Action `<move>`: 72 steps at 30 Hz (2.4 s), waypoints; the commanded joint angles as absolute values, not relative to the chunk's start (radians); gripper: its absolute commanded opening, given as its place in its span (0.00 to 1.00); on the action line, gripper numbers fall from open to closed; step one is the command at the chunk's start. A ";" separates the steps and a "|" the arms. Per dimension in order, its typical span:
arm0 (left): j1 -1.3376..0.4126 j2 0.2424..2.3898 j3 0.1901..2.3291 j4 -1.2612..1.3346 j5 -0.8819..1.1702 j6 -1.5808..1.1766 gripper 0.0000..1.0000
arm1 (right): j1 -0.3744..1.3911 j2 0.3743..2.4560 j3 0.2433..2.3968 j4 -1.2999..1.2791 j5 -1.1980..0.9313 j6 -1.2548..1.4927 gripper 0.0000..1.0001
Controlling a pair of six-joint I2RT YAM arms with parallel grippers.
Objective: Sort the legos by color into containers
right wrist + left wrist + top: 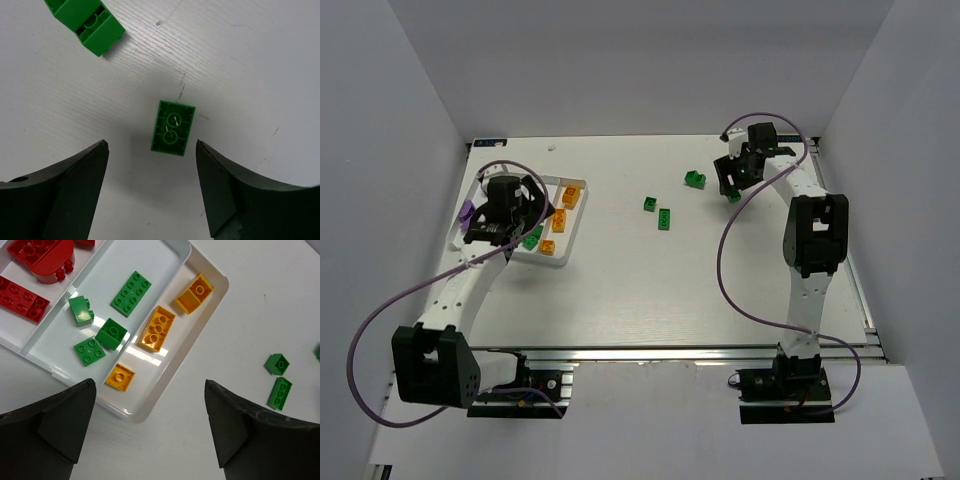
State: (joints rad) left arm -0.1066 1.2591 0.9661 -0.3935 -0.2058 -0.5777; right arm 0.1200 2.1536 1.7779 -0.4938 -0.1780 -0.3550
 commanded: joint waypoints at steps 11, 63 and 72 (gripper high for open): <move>-0.101 1.040 0.876 -0.448 -0.186 -0.612 0.98 | 0.123 2.209 1.807 -0.471 -0.078 -0.307 0.68; -0.101 0.862 0.982 -0.621 -0.202 -0.598 0.98 | 0.770 2.451 2.128 0.276 -0.806 -0.252 0.00; -0.101 0.848 1.058 -0.681 -0.262 -0.514 0.98 | 0.877 2.608 2.240 0.505 -0.606 -0.241 0.00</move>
